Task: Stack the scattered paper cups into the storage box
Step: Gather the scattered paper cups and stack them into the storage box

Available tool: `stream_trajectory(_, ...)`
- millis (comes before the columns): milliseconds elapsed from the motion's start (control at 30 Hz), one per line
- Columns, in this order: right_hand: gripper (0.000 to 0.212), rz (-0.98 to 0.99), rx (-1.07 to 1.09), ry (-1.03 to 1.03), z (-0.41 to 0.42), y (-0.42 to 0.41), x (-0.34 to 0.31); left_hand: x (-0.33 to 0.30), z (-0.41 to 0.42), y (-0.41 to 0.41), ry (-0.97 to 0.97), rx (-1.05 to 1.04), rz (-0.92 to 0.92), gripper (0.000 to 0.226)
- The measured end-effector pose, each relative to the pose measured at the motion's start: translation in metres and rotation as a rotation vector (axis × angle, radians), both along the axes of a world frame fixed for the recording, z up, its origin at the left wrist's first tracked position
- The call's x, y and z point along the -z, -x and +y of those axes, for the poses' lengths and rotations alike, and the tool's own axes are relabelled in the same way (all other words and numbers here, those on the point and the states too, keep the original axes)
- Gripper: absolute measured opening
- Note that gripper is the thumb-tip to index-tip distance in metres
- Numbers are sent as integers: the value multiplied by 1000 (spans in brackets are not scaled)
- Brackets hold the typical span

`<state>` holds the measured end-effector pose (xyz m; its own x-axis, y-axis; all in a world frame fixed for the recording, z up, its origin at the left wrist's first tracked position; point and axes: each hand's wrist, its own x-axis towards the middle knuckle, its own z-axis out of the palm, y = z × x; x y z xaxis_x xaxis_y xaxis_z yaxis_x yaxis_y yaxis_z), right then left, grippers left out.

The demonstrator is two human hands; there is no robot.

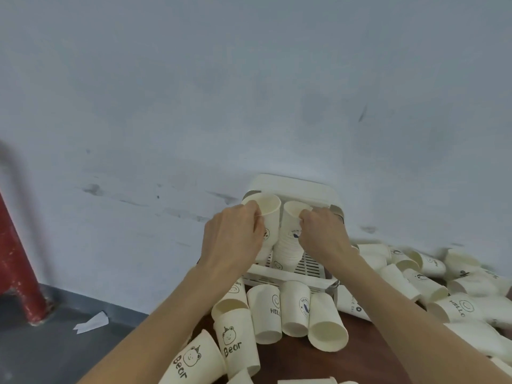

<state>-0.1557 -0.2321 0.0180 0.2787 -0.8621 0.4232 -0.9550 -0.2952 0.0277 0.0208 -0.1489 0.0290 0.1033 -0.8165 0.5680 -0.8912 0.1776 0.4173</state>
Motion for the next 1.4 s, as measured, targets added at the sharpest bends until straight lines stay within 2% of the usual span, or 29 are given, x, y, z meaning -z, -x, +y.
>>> stream_trajectory(300,13,93,51,-121,8,-6,17,-11,-42,-3,90,6,14,22)
stream_trajectory(500,24,117,74,-92,15,-6,29,8,-67,3,16,23,-103,24)
stream_trajectory(700,22,136,50,-84,16,-7,33,33,-77,-1,-69,11,-207,20)
stream_trajectory(1000,26,75,37,-112,18,-5,39,50,-80,3,-151,-1,-260,20)
stream_trajectory(1133,42,54,32,-113,21,-4,38,48,-74,5,-179,29,-280,27)
stream_trajectory(1233,54,27,26,-90,27,-2,37,43,-64,7,-185,58,-272,20)
stream_trajectory(1400,56,-53,-9,-68,47,7,30,36,-37,11,-219,61,-246,34)
